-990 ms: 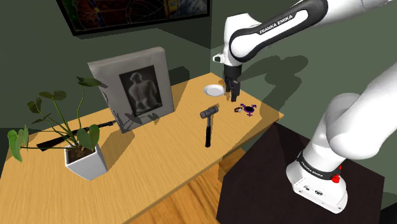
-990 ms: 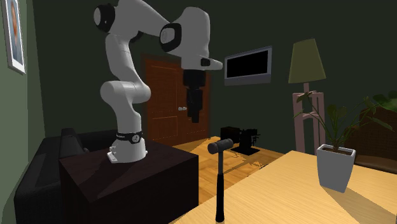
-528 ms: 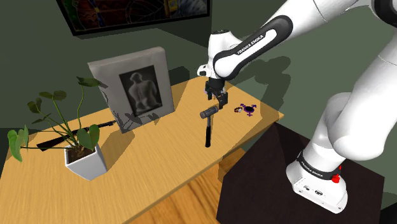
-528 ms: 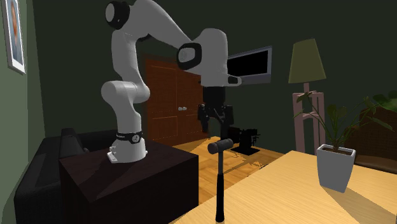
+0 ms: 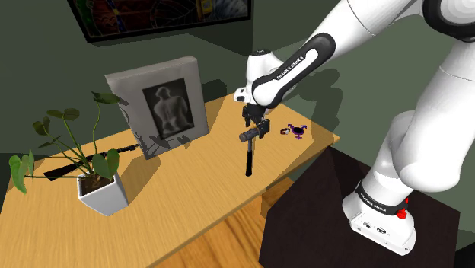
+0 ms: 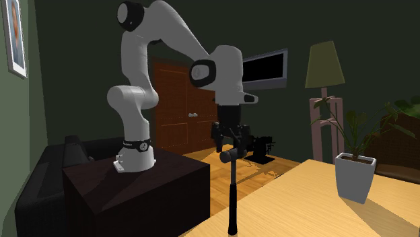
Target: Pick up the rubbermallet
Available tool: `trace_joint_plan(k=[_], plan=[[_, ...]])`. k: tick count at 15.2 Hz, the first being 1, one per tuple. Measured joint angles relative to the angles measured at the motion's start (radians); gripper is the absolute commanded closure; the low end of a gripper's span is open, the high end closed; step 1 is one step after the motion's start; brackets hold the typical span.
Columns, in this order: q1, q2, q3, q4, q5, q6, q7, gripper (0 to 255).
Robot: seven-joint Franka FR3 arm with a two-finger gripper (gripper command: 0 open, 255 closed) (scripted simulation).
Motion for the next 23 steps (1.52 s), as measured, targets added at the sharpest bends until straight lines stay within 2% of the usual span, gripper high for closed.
trace_joint_plan(k=[1, 11, 23], plan=[[0.000, 0.004, 0.000, -0.003, 0.001, 0.007, -0.001, 255], [0.000, 0.010, 0.000, -0.003, 0.002, 0.013, -0.002, 255], [-0.001, -0.097, 0.001, 0.047, -0.021, -0.142, 0.014, 255]])
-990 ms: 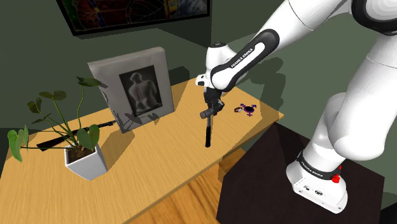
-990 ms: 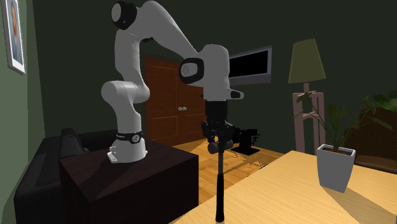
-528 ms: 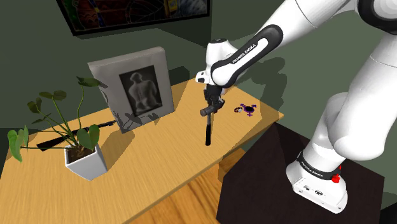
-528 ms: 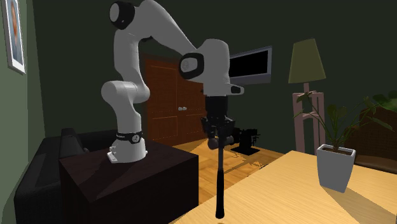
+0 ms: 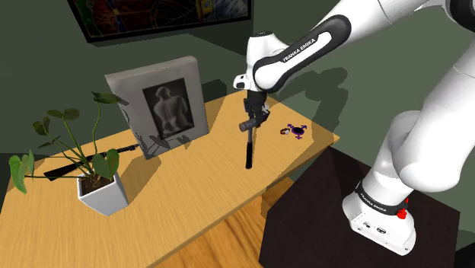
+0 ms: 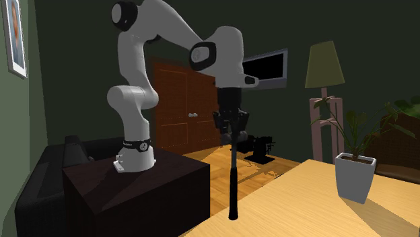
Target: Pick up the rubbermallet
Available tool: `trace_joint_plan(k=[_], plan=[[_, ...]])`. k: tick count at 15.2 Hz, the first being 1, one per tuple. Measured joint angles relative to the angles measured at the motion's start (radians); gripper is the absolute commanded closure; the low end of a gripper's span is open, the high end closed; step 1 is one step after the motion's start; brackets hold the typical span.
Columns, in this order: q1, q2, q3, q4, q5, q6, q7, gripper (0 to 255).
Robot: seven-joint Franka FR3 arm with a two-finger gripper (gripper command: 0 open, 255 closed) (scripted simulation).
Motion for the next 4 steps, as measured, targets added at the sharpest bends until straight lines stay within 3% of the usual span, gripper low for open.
trace_joint_plan(k=[4], plan=[[0.000, -0.030, 0.001, 0.021, -0.005, -0.050, 0.003, 255]])
